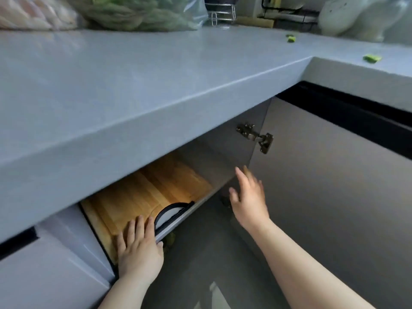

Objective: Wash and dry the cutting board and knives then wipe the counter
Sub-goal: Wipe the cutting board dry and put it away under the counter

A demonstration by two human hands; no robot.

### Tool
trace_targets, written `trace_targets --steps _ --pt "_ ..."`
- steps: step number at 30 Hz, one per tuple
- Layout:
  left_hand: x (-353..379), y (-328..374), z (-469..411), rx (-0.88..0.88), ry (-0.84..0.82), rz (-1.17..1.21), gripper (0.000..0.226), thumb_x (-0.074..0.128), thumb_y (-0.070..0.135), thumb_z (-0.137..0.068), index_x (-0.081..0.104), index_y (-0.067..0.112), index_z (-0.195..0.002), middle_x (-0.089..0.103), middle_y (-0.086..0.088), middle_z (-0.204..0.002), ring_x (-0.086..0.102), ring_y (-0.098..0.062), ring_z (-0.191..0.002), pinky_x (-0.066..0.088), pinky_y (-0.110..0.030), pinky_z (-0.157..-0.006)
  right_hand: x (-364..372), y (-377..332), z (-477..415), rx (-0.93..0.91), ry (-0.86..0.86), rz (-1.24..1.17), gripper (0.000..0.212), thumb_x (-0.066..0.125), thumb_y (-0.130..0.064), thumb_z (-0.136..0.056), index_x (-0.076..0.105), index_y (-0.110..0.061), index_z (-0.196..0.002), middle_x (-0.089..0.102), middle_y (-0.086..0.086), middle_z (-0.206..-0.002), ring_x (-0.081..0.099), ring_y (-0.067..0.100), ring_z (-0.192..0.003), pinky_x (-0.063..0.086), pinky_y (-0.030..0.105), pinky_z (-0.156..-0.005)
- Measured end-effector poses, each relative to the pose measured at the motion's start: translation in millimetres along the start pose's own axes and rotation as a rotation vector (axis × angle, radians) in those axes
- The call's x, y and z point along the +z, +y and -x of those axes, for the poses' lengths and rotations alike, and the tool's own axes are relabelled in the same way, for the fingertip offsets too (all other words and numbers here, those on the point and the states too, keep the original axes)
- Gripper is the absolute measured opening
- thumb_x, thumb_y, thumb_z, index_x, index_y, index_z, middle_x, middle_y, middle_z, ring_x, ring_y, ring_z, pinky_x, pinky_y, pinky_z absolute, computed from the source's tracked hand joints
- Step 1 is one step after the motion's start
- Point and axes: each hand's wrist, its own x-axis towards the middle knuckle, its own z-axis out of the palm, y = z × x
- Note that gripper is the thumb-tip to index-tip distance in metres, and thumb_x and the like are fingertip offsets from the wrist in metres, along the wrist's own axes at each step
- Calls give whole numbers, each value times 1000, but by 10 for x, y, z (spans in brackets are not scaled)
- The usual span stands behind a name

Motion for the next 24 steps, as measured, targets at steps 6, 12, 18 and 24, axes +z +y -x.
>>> trace_targets --steps 6,12,18,24 --pt "-964 449 843 384 71 282 45 29 30 -99 22 30 -143 32 17 -145 26 -2 -136 13 -22 -113 -1409 55 573 172 224 252 50 51 -4 -87 43 -6 -136 29 20 -149 25 35 -139 11 39 -114" --pt "-2156 514 1458 746 474 389 63 15 36 -99 74 15 -91 72 -1 -95 56 -15 -101 48 -30 -87 -2546 158 1179 252 375 469 49 49 -11 -70 53 2 -117 52 33 -125 31 37 -123 8 39 -108" --pt "-2886 197 1232 305 363 232 36 41 9 -94 53 2 -127 48 -19 -137 43 -35 -127 32 -48 -105 -3223 305 1219 651 15 394 53 44 -17 -93 28 -4 -142 31 15 -148 25 30 -138 20 40 -113" --pt "-2822 -53 1107 217 203 141 48 30 28 -98 24 20 -145 14 -2 -155 9 -18 -144 3 -31 -114 -3241 289 1251 647 -77 565 47 43 -10 -92 33 -6 -137 49 12 -128 45 29 -114 35 32 -89"
